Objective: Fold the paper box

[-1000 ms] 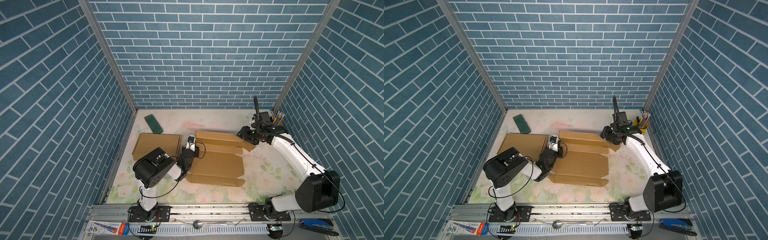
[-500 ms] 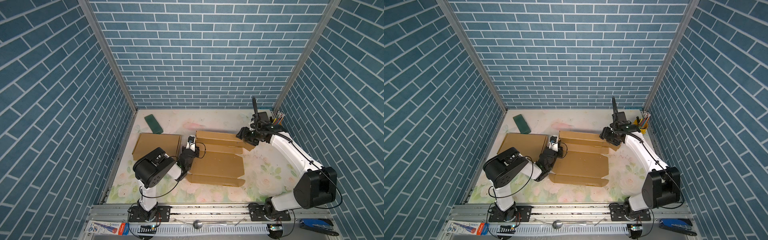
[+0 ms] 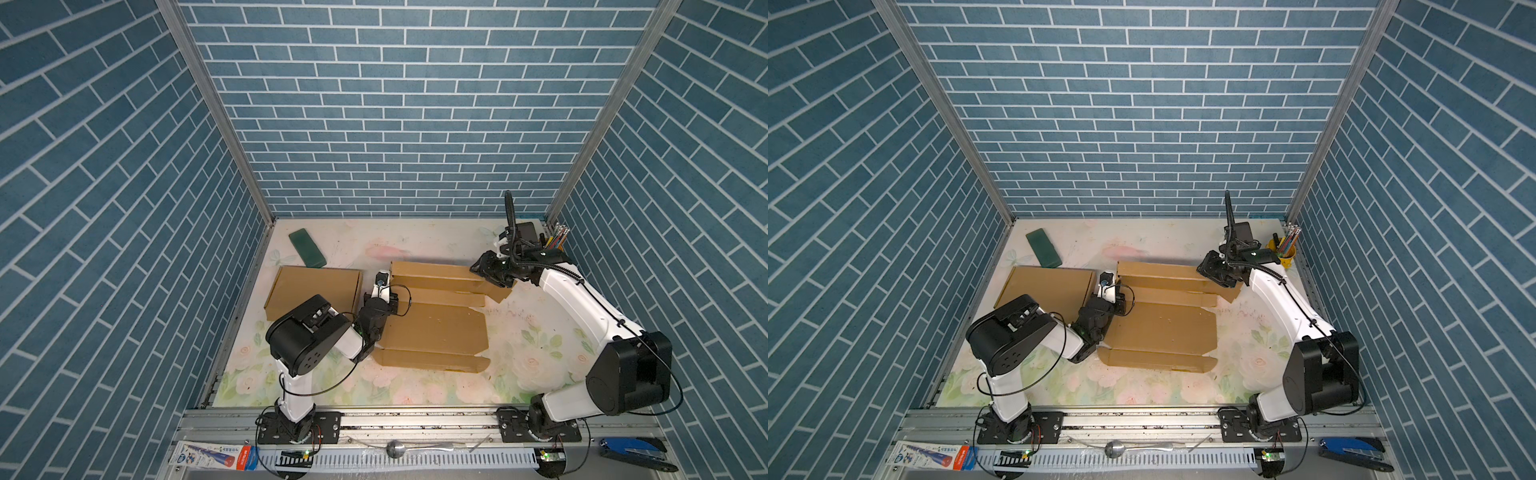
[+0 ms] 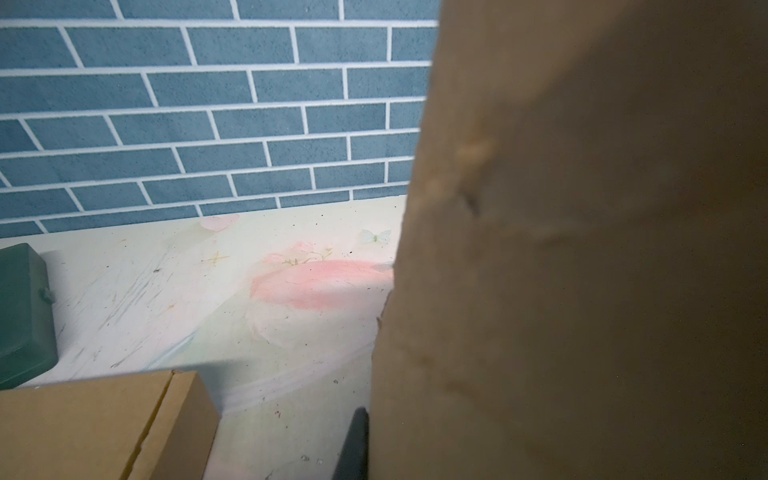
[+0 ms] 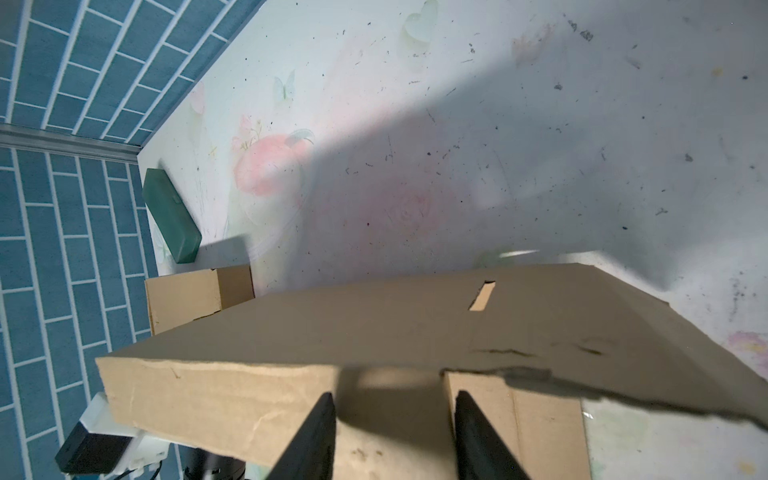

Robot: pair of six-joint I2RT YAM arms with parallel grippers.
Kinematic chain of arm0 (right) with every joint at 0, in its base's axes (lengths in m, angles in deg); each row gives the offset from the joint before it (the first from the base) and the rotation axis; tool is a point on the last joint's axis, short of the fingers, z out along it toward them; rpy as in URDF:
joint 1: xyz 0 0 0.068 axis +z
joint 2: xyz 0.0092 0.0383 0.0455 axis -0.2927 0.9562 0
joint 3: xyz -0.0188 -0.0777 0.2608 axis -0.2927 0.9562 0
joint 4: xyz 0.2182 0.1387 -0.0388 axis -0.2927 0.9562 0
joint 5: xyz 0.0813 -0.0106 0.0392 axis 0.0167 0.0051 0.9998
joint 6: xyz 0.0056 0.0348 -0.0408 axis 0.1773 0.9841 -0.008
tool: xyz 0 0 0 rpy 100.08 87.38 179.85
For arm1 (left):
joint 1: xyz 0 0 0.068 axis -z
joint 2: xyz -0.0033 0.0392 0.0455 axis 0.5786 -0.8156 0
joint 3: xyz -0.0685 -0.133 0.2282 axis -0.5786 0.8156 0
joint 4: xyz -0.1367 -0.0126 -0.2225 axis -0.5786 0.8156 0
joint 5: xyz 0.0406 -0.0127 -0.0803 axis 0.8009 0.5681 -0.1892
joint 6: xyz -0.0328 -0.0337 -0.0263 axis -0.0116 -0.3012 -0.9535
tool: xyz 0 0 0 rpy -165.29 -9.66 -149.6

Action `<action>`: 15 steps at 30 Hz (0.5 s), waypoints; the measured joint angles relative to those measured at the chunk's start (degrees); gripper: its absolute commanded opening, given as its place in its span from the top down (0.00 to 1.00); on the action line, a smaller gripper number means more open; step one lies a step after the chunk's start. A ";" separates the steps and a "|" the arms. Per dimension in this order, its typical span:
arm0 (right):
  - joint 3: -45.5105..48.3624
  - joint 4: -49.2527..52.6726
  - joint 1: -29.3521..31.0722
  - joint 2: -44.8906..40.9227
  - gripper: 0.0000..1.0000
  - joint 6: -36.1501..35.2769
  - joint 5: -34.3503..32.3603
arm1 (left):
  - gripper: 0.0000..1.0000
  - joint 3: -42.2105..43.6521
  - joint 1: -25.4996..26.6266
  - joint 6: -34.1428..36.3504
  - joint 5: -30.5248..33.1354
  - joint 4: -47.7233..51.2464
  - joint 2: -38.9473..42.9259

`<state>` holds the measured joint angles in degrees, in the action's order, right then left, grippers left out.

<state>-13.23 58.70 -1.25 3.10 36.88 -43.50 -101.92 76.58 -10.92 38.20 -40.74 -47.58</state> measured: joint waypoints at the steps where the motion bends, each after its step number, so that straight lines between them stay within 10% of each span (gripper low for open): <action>1: 0.00 -0.02 -0.33 -0.07 0.49 -0.07 0.63 | 1.00 -0.04 0.00 0.00 0.00 0.02 0.00; 8: 2.56 -2.08 -6.84 -5.03 0.48 -1.90 6.67 | 1.00 -0.17 0.04 0.04 0.02 0.07 0.00; 15: 13.16 -7.19 -12.98 -11.93 0.77 -2.93 8.92 | 1.00 -0.72 0.04 0.07 0.02 0.68 0.00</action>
<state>-0.08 51.50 -14.23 -8.84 33.95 -34.58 -102.64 76.63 -10.86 38.23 -40.06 -47.58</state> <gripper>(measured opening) 0.314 0.096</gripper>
